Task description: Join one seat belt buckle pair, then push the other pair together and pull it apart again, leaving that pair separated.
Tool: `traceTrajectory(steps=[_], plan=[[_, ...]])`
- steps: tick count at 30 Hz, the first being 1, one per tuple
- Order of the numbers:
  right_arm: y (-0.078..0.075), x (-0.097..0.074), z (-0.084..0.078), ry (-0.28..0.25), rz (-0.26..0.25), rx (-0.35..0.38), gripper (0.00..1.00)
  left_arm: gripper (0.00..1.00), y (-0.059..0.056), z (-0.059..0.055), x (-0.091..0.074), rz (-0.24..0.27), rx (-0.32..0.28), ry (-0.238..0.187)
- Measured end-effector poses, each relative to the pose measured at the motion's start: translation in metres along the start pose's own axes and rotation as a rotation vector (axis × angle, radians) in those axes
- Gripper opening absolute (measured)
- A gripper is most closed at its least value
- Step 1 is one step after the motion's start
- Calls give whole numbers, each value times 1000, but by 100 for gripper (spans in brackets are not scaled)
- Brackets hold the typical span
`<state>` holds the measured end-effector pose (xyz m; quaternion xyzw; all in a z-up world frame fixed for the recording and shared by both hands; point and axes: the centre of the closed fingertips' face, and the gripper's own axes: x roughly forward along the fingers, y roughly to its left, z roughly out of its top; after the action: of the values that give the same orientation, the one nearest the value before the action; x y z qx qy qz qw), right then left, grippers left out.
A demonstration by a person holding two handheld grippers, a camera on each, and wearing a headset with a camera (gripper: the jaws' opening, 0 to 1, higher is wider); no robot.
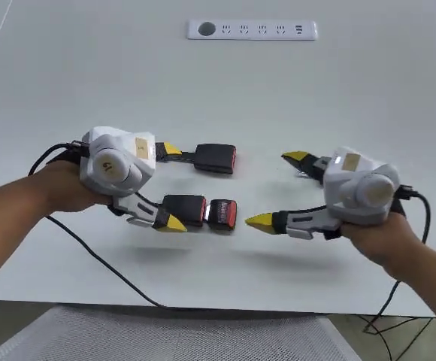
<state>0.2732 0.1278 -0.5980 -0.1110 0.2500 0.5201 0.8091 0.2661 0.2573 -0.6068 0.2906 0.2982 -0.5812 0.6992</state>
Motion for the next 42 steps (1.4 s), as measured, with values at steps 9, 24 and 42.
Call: traceTrajectory(steps=[9, 24, 42], plan=[[-42, -38, -3, 20, -26, -13, 90, 95, 40, 26, 4, 46, -10, -31], [-86, -49, -63, 204, 46, 15, 89, 95, 75, 14, 36, -2, -24, 15], [-95, -42, -89, 268, 124, 9, 65, 66, 65, 0, 69, -118, -28, 39]])
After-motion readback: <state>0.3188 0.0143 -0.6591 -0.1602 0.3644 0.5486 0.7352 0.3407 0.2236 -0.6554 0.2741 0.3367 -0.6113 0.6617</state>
